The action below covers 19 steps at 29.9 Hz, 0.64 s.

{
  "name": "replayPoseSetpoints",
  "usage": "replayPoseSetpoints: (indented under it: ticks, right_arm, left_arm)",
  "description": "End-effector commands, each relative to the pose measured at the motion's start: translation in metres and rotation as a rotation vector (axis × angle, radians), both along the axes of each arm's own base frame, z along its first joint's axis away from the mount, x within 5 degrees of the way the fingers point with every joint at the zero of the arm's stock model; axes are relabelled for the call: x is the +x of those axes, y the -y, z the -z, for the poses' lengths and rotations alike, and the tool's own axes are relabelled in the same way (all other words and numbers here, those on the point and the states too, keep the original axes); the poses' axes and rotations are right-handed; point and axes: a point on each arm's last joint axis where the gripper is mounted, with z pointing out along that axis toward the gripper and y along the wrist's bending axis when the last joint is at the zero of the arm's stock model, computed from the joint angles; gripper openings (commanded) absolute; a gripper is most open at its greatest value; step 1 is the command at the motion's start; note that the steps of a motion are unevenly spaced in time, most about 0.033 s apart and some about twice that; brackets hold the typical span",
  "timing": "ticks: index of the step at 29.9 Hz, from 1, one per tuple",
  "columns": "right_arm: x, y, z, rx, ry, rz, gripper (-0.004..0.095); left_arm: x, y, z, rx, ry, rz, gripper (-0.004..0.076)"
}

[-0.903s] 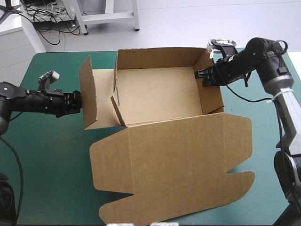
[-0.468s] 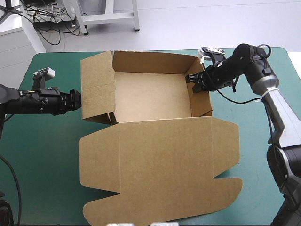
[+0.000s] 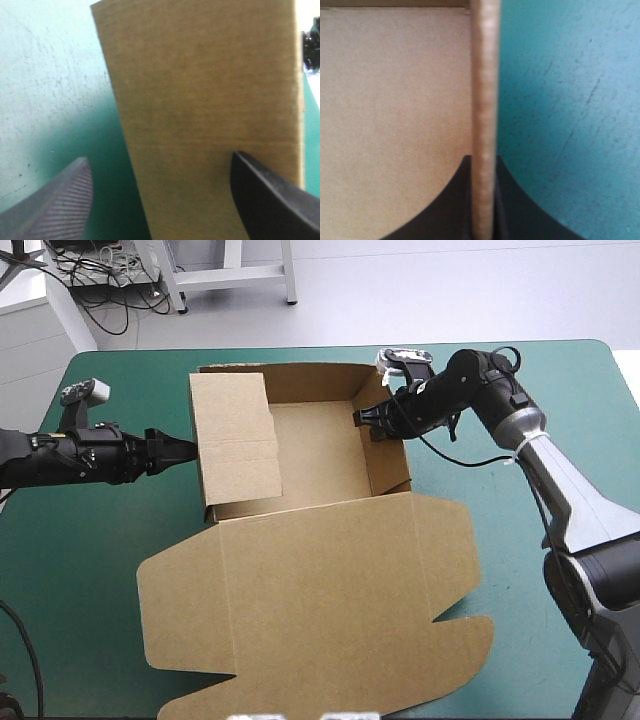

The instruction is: Fold the box

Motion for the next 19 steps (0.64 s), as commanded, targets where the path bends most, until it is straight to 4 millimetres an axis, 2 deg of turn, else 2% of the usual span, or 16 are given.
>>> replayPoseSetpoints:
  ticks: [1, 5, 14, 19]
  right_arm:
    - [-0.005, -0.004, -0.027, 0.078, 0.081, 0.024, -0.0018]
    - [-0.003, -0.014, -0.022, 0.096, 0.08, 0.019, -0.0019]
    - [-0.015, -0.047, -0.027, 0.155, 0.127, -0.028, -0.0018]
    - [-0.016, -0.051, -0.027, 0.164, 0.122, -0.019, -0.0018]
  left_arm:
    - [-0.019, 0.01, -0.026, -0.054, 0.072, 0.056, 0.0545]
    - [-0.026, 0.012, -0.031, -0.046, 0.094, 0.056, 0.0545]
    - [-0.026, 0.014, -0.031, -0.06, 0.075, 0.053, 0.0545]
    - [-0.028, 0.025, -0.025, -0.017, 0.022, 0.082, 0.0545]
